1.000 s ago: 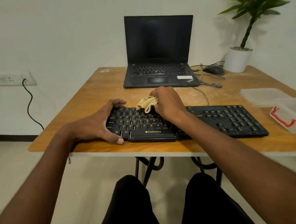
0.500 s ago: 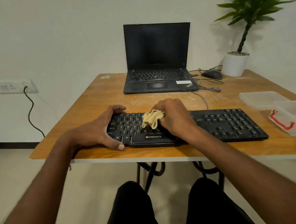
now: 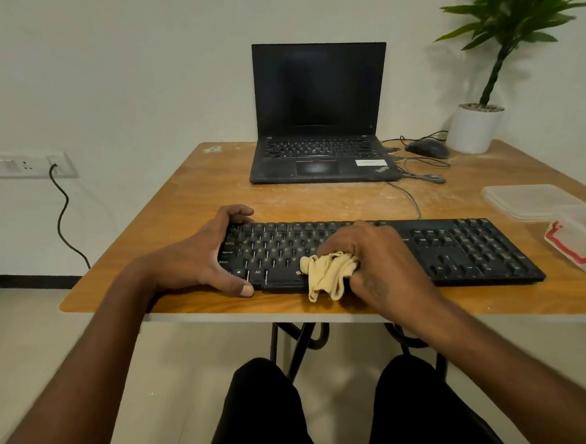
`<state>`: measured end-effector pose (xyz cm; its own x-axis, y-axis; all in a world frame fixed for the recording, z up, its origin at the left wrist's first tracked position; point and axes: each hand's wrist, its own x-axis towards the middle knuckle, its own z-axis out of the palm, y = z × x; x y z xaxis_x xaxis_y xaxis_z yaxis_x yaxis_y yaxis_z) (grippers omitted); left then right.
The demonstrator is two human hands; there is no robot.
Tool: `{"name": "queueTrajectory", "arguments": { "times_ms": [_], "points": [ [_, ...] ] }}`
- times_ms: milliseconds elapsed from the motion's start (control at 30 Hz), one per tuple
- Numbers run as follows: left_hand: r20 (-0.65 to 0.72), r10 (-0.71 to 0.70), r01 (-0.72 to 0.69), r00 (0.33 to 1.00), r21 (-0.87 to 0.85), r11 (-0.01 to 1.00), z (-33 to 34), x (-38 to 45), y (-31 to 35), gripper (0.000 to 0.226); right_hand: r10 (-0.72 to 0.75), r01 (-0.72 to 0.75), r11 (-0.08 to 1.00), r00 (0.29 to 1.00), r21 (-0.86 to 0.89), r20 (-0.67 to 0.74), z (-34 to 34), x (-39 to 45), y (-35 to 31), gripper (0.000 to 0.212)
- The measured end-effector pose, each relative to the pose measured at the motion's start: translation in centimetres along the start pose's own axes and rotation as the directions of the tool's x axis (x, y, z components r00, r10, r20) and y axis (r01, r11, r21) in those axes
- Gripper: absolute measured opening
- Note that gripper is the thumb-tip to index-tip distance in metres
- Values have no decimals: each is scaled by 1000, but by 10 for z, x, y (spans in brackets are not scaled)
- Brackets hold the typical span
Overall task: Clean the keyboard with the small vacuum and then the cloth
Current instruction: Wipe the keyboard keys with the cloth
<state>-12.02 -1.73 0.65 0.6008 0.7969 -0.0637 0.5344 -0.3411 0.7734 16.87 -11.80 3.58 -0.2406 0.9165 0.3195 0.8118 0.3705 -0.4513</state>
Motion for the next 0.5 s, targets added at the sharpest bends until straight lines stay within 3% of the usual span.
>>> {"name": "queueTrajectory", "arguments": {
  "times_ms": [300, 500],
  "points": [
    [20, -4, 3, 1000, 29, 1000, -2, -1, 0, 121, 80, -88, 995, 986, -52, -147, 9, 73, 24, 32],
    [23, 2, -3, 1000, 27, 1000, 0, -2, 1, 121, 89, -94, 994, 991, -48, -102, 2, 45, 18, 38]
  ]
}}
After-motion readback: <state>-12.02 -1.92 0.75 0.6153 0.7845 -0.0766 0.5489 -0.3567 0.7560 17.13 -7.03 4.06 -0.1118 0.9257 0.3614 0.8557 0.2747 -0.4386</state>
